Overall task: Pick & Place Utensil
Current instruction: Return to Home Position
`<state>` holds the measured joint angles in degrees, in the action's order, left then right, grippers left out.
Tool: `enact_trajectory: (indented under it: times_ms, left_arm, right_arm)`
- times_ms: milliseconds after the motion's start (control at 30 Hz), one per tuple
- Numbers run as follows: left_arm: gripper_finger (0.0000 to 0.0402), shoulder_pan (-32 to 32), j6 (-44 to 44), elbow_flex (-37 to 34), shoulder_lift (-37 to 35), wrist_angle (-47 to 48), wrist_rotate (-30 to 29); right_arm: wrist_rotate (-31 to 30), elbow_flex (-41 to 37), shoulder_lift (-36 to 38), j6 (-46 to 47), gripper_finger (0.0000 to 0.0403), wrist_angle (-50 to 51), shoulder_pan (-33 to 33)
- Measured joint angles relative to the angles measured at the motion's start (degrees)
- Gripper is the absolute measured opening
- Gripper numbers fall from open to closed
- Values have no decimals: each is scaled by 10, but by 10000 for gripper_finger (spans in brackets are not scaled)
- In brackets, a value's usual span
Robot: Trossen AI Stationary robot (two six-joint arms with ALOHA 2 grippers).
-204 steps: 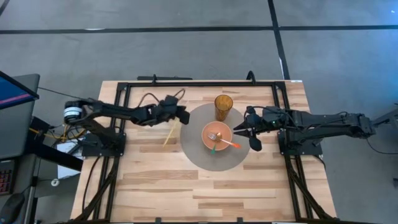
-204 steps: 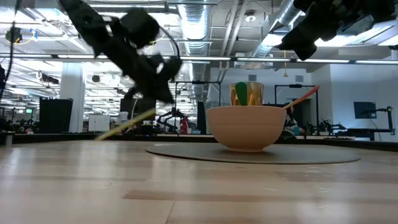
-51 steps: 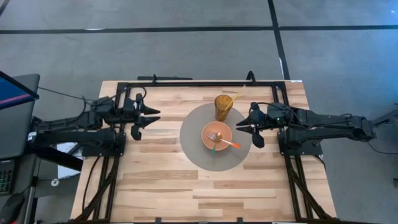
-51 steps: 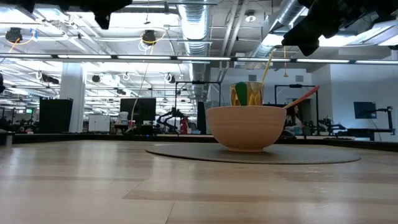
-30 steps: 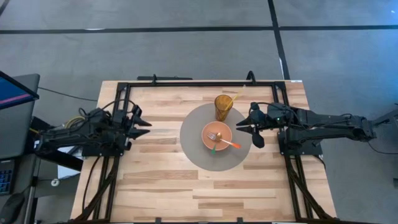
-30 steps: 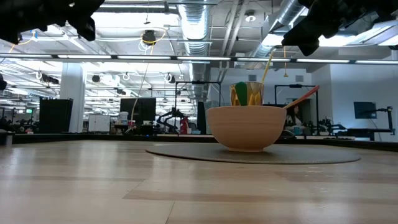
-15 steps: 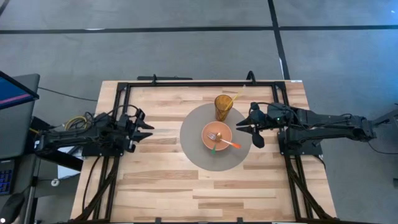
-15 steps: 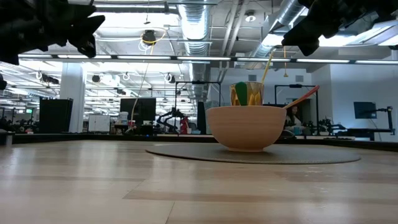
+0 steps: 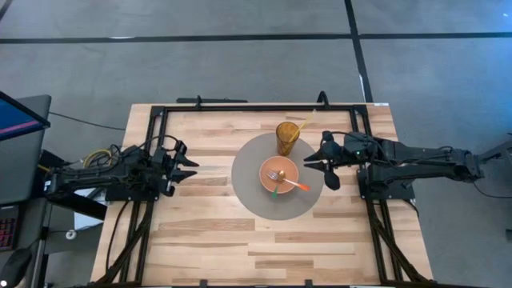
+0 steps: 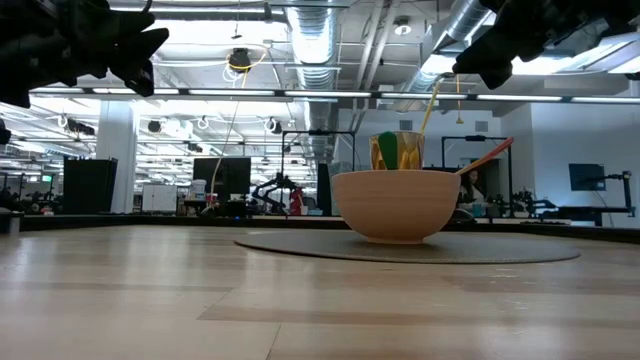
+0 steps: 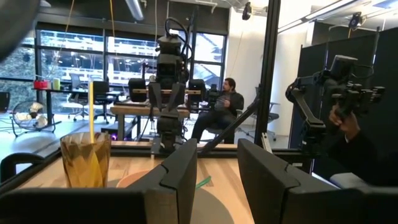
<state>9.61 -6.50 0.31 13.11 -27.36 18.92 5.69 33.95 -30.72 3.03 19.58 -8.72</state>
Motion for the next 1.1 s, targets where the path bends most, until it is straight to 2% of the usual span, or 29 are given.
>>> enact_trajectory:
  times_ms: [167, 333, 433, 733, 767, 867, 933, 1000, 1100]
  left_arm:
    - [117, 0, 0, 0, 0, 0, 0]
    - [117, 0, 0, 0, 0, -1, 0]
    - [117, 0, 0, 0, 0, -2, 0]
    - [117, 0, 0, 0, 0, -5, 0]
    - [117, 0, 0, 0, 0, -6, 0]
    - [117, 1, 0, 1, 6, -11, -1]
    - [117, 1, 0, 1, 7, -10, -4]
    - [117, 1, 0, 1, 11, -11, -7]
    - [117, 1, 0, 1, 15, -10, -7]
  right_arm:
    - [2, 0, 3, 5, 77, -30, 1]
    - [3, 0, 49, 8, 77, -23, 13]
    - [3, -5, 106, 14, 77, -5, 21]
    - [2, -98, 306, 16, 77, -5, 35]
    - [3, -102, 305, 20, 77, -26, 34]
    - [-5, -120, 301, 33, 77, 19, 35]
    - [-8, -121, 287, 33, 77, -40, 33]
    - [-22, -139, 293, 33, 77, -14, 34]
    - [-28, -157, 304, 33, 77, -71, 34]
